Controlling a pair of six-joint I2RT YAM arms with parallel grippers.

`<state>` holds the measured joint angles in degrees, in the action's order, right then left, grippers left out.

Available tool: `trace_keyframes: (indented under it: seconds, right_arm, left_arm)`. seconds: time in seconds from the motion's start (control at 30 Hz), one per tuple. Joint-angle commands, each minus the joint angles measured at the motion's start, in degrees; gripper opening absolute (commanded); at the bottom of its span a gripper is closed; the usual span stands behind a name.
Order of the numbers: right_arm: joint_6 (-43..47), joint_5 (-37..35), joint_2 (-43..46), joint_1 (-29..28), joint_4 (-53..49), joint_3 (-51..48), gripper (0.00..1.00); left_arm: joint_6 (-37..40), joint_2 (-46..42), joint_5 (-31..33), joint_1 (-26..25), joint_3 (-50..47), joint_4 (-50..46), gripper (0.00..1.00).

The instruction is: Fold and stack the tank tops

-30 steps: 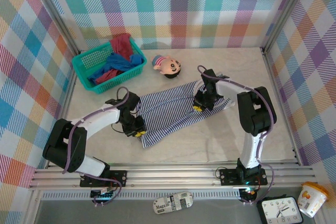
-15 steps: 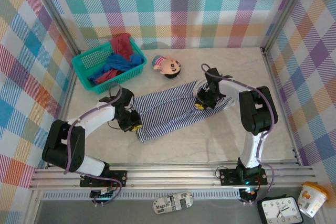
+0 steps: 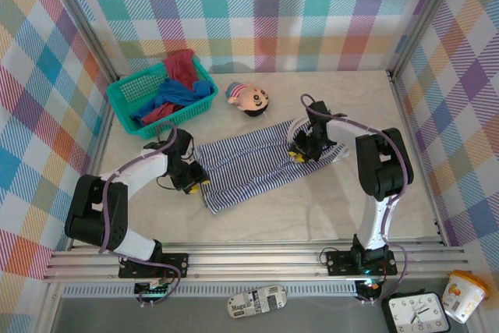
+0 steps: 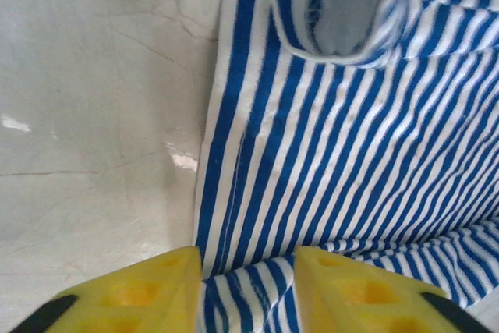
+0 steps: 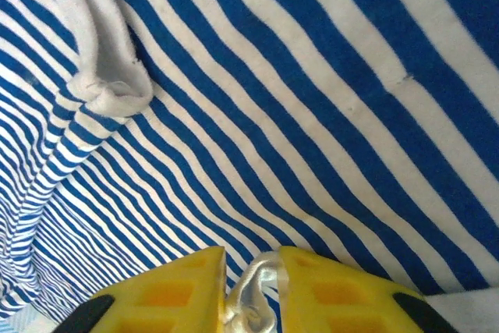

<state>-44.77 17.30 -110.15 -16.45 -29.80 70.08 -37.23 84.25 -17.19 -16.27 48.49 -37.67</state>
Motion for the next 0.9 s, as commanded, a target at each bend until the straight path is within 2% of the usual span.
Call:
trace_keyframes:
  seconds: [0.0, 0.13, 0.23, 0.33, 0.43, 0.73, 0.87]
  right_arm:
    - [0.5, 1.5, 2.0, 0.4, 0.7, -0.7, 0.31]
    - [2.8, 0.2, 5.6, 0.4, -0.1, -2.6, 0.36]
    - [3.9, 0.8, 8.5, 0.2, -0.1, -4.6, 0.38]
    - [4.3, 1.4, 10.9, -0.3, 0.3, -6.8, 0.39]
    - [4.1, 2.0, 12.3, -1.1, 0.9, -8.5, 0.39]
    - [3.0, 2.4, 9.8, -3.1, 3.4, -10.5, 0.38]
    - [2.9, 2.4, 8.1, -3.2, 4.6, -10.6, 0.37]
  left_arm:
    - [3.8, -5.3, 4.0, -4.9, 4.0, -8.8, 0.46]
    - [1.9, -9.7, 7.6, -15.6, 4.0, -11.1, 0.51]
    - [1.7, -9.8, 10.2, -23.7, 3.7, -10.8, 0.54]
    - [2.5, -6.2, 11.7, -27.3, 3.1, -12.2, 0.53]
    - [2.9, -3.2, 12.9, -29.0, 2.9, -13.0, 0.52]
    - [8.0, 2.9, 17.3, -29.2, 4.6, -12.6, 0.48]
    - [9.9, 5.5, 19.6, -28.3, 5.6, -12.0, 0.41]
